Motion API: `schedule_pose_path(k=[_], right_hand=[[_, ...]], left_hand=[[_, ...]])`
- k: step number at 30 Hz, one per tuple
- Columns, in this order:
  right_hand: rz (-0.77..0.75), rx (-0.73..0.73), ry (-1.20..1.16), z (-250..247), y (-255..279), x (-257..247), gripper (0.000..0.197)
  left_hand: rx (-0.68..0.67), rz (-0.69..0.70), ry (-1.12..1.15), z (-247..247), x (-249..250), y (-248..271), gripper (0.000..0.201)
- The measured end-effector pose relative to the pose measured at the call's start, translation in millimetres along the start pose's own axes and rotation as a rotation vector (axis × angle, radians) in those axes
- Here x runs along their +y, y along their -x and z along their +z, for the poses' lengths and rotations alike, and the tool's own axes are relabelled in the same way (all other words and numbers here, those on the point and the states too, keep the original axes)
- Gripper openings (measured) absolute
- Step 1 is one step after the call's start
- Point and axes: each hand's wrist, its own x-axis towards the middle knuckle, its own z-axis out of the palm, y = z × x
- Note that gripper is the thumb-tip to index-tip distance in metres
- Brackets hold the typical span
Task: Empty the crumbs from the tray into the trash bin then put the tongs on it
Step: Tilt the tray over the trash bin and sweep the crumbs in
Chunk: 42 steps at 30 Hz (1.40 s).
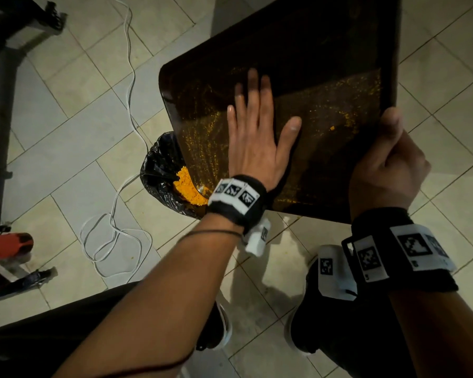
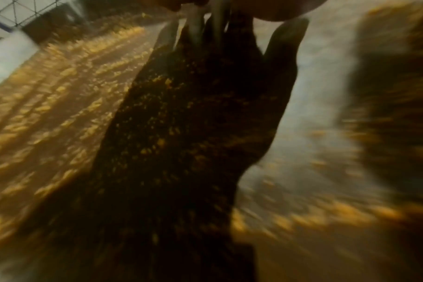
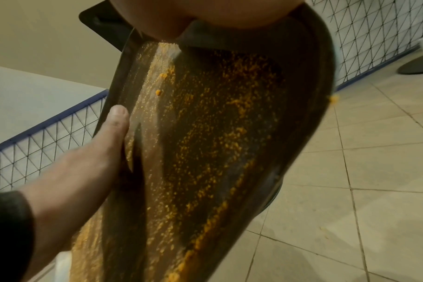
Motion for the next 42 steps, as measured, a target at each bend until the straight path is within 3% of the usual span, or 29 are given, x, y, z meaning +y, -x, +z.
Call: schedule_pose_path(k=[4,9,12,17,20,24,27,30,33,37,42], right_hand=[[0.04,-0.033,-0.02,-1,-2,-1,0.05],[0.032,-0.036,-0.073,0,0,-1,0.053],[0.025,-0.074,-0.054,1,5,-1,0.055],[0.047,-0.069,0.005,4,5,-1,0.053],[0.049,-0.065,0.048,5,5,0,0.06],[0.055,-0.042,0.013,6,11,1,0.056],[0.041,-0.024,0.002,6,12,0,0.054],[0.062,-0.043,0.014,3,10,-5,0.049],[0.145,-0.029,-0.078,1,10,-6,0.053],[0.193,0.003,-0.151,0,6,-5,0.055],[0.17,-0.011,-0.103,0,6,-7,0.052]], left_hand=[[-0.013,-0.046,0.001,-1,-25,-21,0.077],[-0.061,-0.365,0.153,9,-71,6,0.077],[-0.167,-0.518,0.189,20,-93,41,0.078],[-0.425,-0.726,0.059,24,-114,87,0.088],[-0.278,-0.73,0.092,11,-102,85,0.08],[-0.074,-0.366,0.076,-6,-40,61,0.067],[-0.077,-0.147,0.078,-7,6,37,0.067],[-0.094,-0.072,0.042,0,22,28,0.071],[-0.076,-0.133,0.005,6,3,36,0.077],[-0.115,-0.331,0.097,11,-46,63,0.081],[-0.289,-0.664,0.08,17,-96,91,0.079]])
